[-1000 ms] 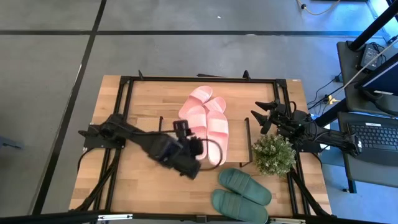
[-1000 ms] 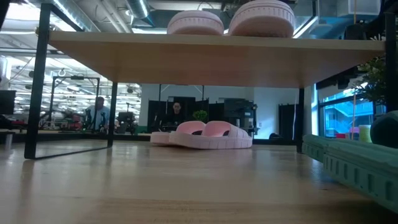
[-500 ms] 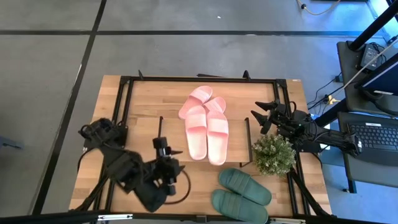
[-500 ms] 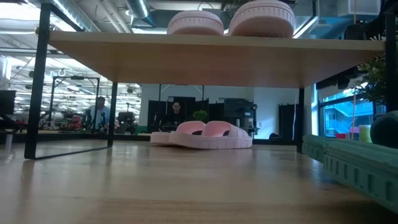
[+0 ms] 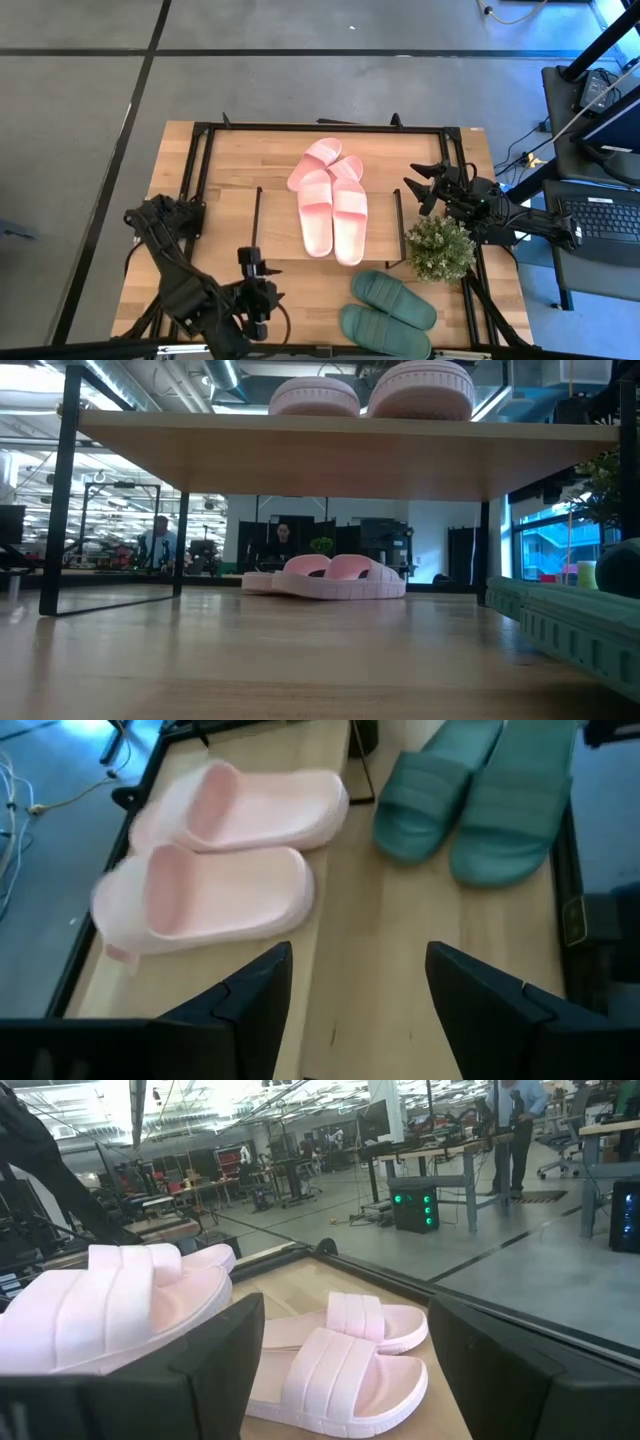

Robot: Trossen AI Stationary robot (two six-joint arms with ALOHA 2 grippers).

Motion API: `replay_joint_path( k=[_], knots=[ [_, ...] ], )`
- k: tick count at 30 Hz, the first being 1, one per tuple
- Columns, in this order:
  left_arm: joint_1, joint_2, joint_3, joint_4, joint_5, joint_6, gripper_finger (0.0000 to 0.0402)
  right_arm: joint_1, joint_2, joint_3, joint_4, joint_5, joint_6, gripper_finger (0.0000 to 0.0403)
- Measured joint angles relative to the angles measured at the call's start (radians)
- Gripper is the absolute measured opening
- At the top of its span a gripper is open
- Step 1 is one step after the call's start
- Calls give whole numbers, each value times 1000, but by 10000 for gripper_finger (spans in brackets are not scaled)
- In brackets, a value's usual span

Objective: Pick and place slides into the shelf
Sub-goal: Put the pink slipper under the shelf

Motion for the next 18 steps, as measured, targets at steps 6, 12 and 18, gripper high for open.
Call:
replay_joint_path(
  k=[6,12,18],
  knots=[
    [14,-15,-160,91,49,-72,221,0,0,0,0,0,-2,282],
    [28,-49,-229,169,158,-71,221,0,0,0,0,0,-2,282],
    [17,-51,-207,71,179,-5,221,0,0,0,0,0,-3,282]
  ],
)
